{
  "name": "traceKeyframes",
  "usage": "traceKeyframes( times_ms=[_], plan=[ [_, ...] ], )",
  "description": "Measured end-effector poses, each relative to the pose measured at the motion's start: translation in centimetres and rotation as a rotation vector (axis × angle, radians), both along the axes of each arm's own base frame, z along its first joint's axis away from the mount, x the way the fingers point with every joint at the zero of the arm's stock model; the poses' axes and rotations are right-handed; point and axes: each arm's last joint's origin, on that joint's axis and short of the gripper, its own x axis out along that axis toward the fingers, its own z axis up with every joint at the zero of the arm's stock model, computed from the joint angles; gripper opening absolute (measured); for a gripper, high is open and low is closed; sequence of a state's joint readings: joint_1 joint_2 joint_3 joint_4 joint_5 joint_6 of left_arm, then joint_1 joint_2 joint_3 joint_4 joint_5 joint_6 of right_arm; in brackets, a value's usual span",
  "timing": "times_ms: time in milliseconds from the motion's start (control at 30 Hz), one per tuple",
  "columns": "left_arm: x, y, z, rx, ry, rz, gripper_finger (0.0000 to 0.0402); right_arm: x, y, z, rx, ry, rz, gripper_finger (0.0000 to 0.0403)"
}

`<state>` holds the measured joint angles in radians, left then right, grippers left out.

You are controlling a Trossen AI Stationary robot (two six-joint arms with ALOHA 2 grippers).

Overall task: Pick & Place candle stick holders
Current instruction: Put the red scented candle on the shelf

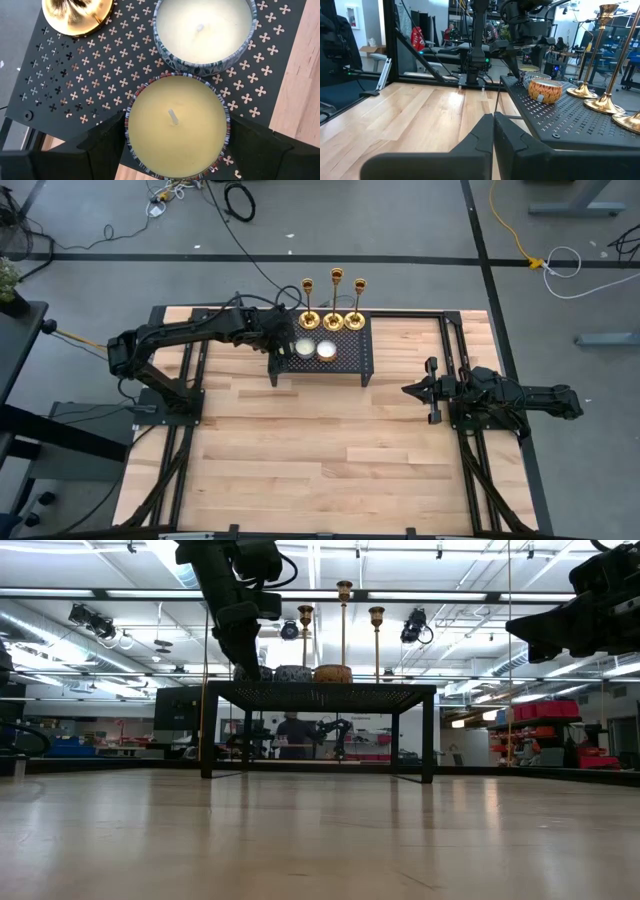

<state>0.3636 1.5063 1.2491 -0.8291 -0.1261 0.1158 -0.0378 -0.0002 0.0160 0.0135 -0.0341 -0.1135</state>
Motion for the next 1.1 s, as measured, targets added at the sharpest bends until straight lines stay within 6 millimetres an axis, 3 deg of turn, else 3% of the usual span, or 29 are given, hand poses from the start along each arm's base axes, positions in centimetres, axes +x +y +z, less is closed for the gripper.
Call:
traceKeyframes(
  times_ms=[1100],
  plan=[
    [0.04,-0.15,-0.02,-0.042,-0.013,-0.026,0.0314,0.00,0.00,-0.01,0.000,0.001,0.000,0.0013]
  ],
)
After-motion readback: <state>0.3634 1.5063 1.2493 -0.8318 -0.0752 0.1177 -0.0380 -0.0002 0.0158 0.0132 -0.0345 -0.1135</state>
